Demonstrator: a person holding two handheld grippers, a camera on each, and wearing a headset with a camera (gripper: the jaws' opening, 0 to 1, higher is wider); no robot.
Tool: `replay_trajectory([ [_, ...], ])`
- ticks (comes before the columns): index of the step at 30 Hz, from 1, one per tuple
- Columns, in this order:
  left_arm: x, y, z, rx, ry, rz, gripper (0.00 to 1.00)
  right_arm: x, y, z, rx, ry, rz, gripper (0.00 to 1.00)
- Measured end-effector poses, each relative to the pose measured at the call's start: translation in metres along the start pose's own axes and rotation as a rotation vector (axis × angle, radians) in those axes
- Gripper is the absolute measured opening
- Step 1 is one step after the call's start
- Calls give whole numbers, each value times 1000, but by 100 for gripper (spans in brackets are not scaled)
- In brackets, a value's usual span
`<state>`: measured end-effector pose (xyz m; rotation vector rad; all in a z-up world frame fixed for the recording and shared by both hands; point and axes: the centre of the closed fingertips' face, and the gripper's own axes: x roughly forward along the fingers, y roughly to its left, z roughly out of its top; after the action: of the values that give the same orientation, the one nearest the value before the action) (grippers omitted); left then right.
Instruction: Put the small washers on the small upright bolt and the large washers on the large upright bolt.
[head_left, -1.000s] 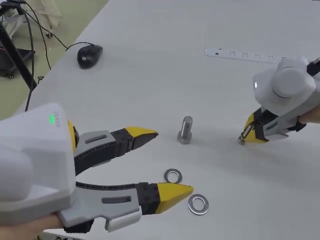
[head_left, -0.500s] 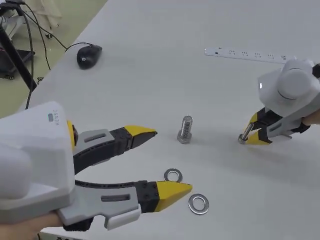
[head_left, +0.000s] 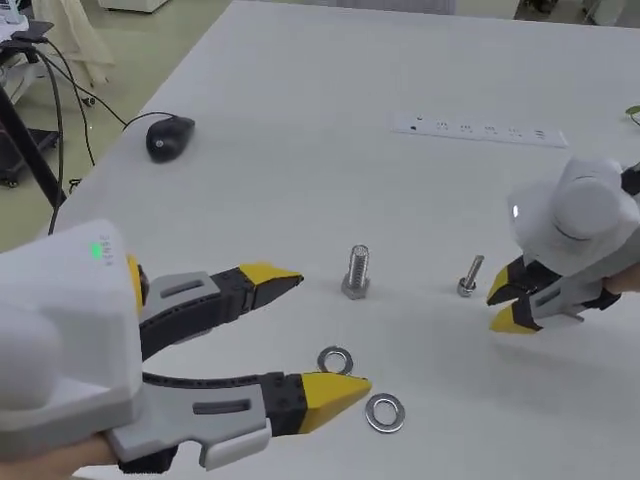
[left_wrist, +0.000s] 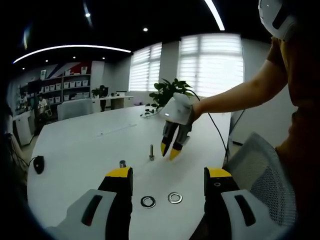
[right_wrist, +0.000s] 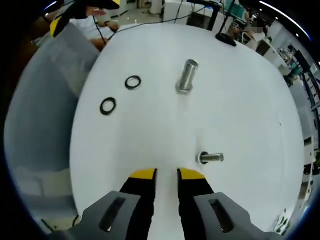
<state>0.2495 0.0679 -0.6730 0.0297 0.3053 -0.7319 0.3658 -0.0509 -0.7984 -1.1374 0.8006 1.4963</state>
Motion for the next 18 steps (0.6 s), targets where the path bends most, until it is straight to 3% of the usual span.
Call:
replay_trajectory([
  [3,-1,-4,-1,11,10,-1,57,6,24,13,-19,-24,47,17],
  [8,-5,-8,3,18,-5,1,57,19,49,39,-44,-72,88,17],
  [12,-9,-10,7,26,-14,3,57,31,65,55,-83,-76,124,18],
  [18,-15,-10,11,30,-32,19,57,40,76,75,-132,-94,138,23],
])
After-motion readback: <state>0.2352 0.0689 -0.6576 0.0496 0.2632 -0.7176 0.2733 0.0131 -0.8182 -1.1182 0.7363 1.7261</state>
